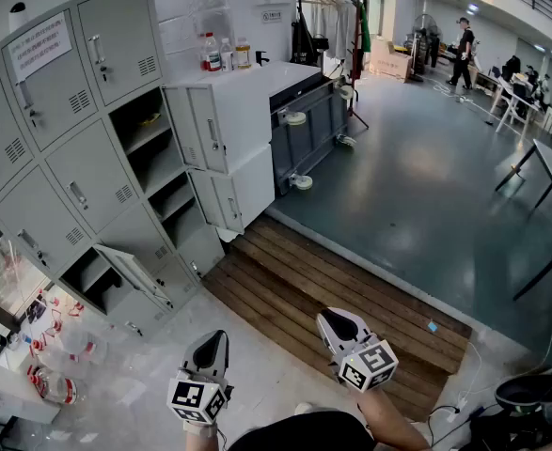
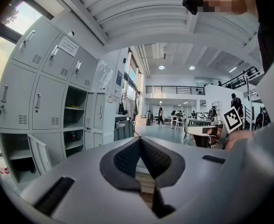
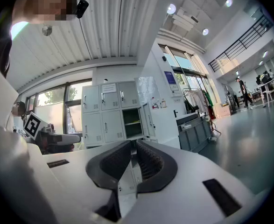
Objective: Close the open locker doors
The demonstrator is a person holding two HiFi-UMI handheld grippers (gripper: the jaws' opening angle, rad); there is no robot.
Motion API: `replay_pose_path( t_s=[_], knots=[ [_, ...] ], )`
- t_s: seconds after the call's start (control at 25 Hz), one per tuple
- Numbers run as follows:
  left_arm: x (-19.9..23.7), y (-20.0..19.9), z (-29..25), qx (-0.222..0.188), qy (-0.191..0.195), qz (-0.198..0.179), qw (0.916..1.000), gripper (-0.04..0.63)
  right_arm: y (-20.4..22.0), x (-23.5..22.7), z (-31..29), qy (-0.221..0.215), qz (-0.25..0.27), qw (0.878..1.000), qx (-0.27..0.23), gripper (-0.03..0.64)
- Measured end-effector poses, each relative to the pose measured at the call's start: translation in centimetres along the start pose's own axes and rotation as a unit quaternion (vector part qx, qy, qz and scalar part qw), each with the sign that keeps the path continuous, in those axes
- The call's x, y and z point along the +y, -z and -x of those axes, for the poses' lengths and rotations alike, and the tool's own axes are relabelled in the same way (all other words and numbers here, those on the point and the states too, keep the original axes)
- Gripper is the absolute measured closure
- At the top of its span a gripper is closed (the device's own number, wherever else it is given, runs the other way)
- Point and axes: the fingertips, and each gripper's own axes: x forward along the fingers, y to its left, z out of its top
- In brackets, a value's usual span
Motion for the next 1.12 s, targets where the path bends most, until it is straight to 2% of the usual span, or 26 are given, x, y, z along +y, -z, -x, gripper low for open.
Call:
replay_pose_path(
  t_s=[0.36,0.56,0.8,0.96,1.12],
  knots=[
    [-0.5,0.6,-3.2,0.013,0.004,-0.008,0.9999,0.578,0.6,-3.3,-1.0,0.003,-0.012,1.0,0.003,0.552],
    [1.4,1.6,-4.6,0.027,0.006,-0.002,0.9996,0.578,1.4,-3.4,-3.6,-0.002,-0.027,1.0,0.004,0.552],
    [7.2,2.6,-8.2,0.026,0.013,0.013,0.9995,0.578,2.2,-2.9,-10.2,-0.005,-0.014,1.0,0.021,0.552],
    [13.4,1.8,-11.3,0.017,0.025,0.03,0.9991,0.578,1.8,-2.0,-17.2,-0.008,-0.012,1.0,0.024,0.552],
    [19.9,0.5,-14.2,0.012,0.039,0.026,0.9988,0.578,0.6,-1.0,-24.4,0.0,-0.012,1.0,0.018,0.552]
  ],
)
